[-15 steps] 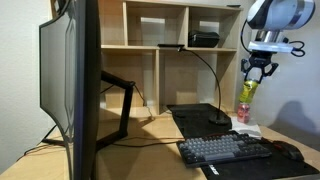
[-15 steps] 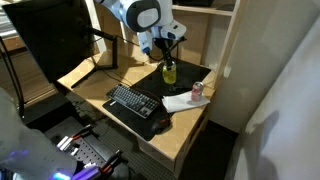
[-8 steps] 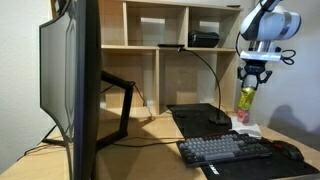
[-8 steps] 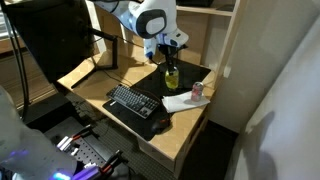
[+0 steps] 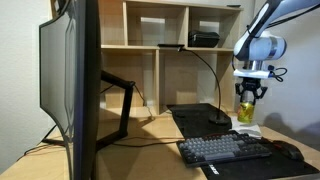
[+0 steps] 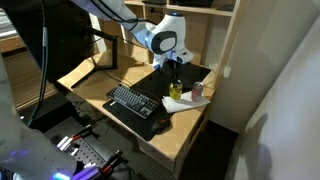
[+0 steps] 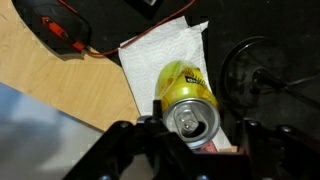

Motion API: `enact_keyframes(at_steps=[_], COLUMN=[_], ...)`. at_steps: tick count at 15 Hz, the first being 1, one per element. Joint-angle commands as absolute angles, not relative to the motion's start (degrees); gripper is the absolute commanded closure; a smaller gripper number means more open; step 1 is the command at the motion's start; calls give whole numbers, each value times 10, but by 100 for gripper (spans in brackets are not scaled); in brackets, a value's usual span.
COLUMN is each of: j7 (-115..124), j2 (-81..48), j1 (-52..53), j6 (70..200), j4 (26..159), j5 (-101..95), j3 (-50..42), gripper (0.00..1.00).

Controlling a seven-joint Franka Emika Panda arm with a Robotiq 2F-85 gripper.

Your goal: Move the mouse to the bottom of the table, the take the two cans and put them on the paper

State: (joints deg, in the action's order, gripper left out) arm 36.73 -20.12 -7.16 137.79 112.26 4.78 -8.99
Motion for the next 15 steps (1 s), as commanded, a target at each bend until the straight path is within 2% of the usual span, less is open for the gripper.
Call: enact_keyframes(at_steps=[1, 11, 12, 13, 15], j7=[394, 455, 458, 457, 454], j2=[-244, -308, -306, -303, -301], j1=[-56, -42, -42, -42, -42], j6=[1373, 1367, 1365, 1366, 1363], j4=[1091, 1054, 1055, 1056, 1061], j5=[45, 42, 42, 43, 43], j3=[-106, -125, -125, -123, -122], gripper=[66, 66, 16, 15, 3])
